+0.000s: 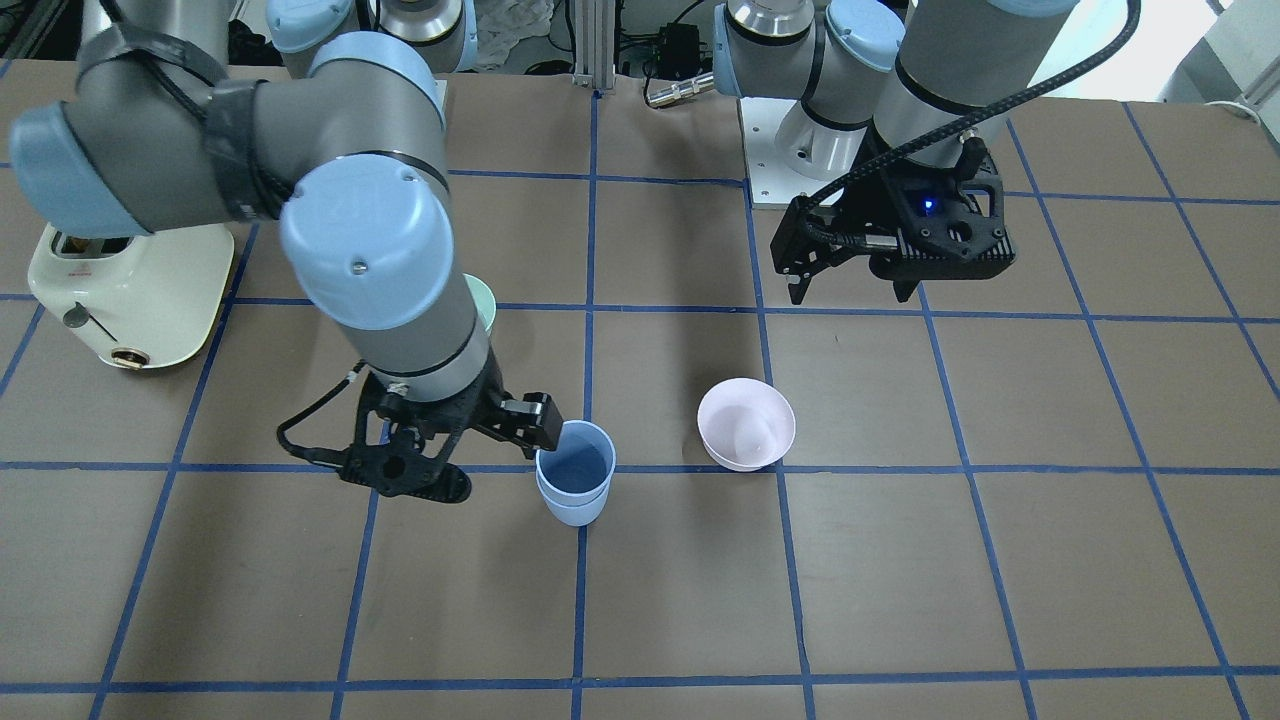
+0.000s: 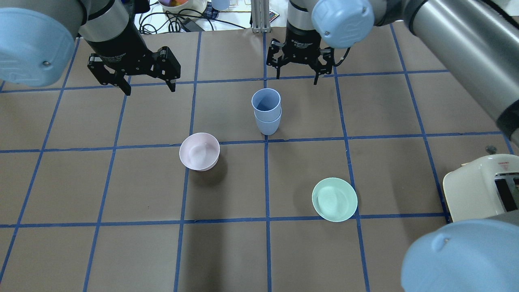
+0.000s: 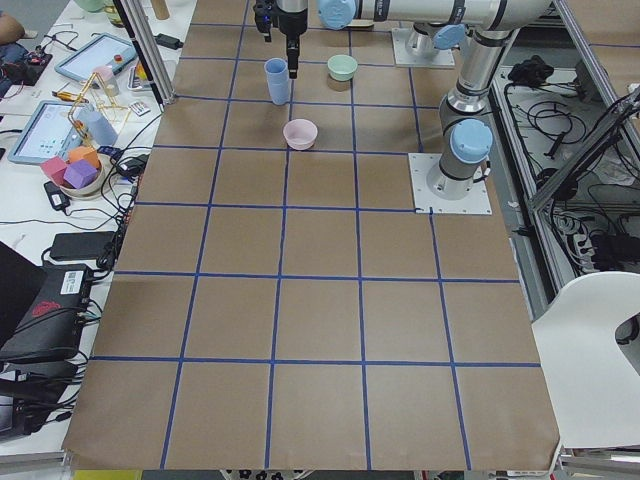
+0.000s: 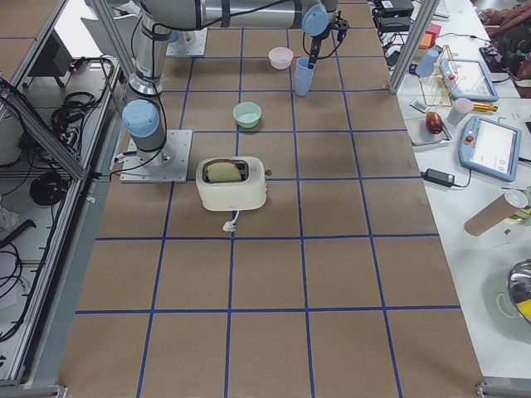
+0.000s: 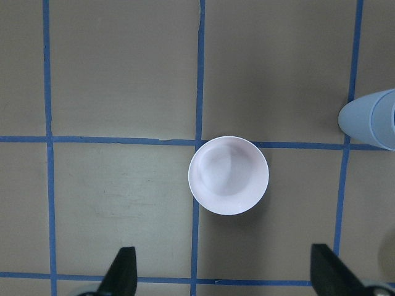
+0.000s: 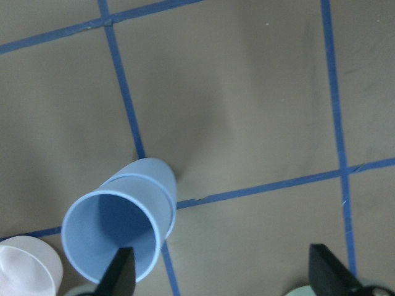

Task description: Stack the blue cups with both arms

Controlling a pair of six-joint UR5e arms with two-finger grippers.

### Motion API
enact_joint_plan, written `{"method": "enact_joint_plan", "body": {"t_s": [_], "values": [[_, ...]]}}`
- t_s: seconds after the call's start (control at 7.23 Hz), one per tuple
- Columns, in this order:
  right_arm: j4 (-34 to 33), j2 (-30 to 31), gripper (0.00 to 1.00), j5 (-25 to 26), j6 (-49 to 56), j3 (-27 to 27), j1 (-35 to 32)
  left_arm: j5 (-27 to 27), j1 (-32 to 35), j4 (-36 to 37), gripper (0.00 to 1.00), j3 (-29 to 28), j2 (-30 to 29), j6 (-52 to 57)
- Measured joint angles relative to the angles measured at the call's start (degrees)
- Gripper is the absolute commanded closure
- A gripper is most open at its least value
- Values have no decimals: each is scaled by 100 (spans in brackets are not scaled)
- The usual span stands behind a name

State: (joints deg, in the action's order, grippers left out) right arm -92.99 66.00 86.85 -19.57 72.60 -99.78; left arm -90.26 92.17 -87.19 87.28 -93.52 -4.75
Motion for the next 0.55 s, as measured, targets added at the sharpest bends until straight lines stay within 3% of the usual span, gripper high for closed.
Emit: {"method": "enact_joint_plan", "body": {"t_s": [0.28,0.55], "values": [[647,620,0,171,1632,228,762,-6,-1,0,0,0,0,0],[542,1635,0,271,2426,1099,1062,-10,2,0,0,0,0,0]]}}
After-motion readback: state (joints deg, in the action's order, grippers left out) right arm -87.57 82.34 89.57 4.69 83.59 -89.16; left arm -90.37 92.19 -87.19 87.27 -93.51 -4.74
